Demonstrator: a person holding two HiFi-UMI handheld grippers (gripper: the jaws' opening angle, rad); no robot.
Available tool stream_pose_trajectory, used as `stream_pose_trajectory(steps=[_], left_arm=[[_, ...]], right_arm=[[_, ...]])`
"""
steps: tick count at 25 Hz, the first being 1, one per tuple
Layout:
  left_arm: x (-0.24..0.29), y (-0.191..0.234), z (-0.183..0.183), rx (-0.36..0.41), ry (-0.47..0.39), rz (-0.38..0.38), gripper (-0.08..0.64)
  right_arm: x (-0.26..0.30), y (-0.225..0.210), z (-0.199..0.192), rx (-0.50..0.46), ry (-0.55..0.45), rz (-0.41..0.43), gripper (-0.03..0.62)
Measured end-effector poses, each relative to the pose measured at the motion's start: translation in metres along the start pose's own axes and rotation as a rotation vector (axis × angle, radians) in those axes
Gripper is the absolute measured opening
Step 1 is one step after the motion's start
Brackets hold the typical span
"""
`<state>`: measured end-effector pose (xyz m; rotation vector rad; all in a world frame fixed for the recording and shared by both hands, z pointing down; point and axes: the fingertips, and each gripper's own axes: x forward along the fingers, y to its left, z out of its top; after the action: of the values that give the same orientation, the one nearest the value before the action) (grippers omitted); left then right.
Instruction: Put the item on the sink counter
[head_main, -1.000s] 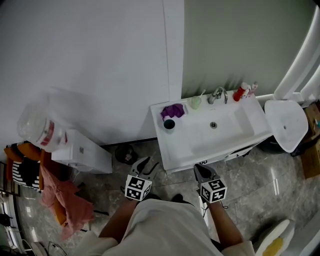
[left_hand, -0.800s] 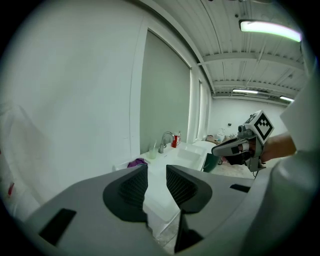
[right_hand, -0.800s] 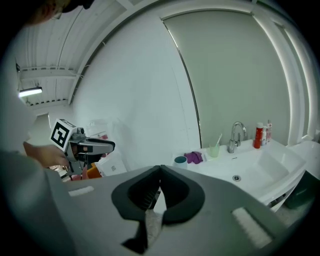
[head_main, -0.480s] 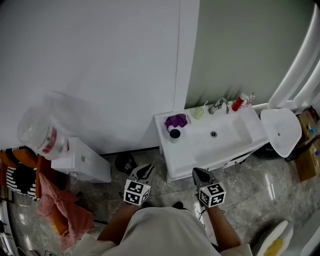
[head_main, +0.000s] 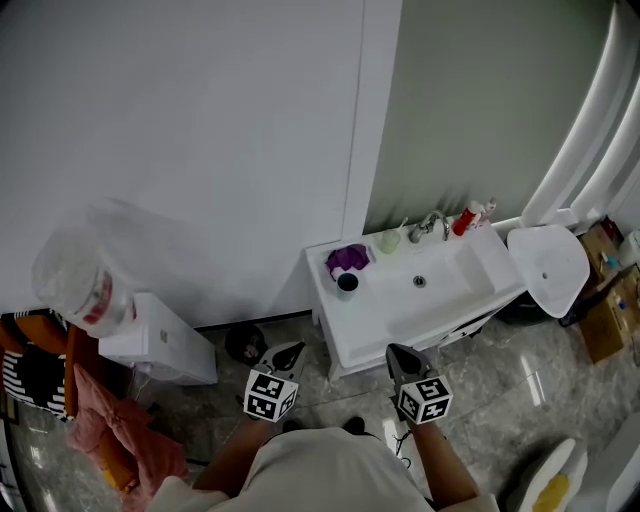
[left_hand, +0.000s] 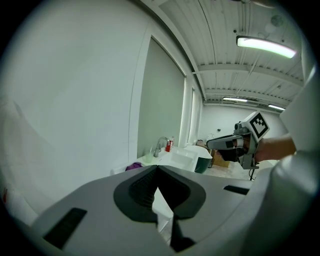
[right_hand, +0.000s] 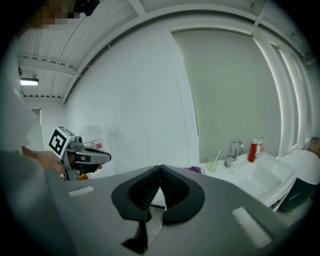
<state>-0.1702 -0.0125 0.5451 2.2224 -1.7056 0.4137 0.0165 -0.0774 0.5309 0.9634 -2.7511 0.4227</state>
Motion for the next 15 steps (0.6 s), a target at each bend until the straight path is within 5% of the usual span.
stream_pose_trajectory(steps=[15], left_arm=[[-0.013, 0.009, -0.001, -0.002, -0.007, -0.019, 0.008]], right_arm=[[-0.006, 0.018, -0.004, 0.001, -0.001, -0.026, 0.011]])
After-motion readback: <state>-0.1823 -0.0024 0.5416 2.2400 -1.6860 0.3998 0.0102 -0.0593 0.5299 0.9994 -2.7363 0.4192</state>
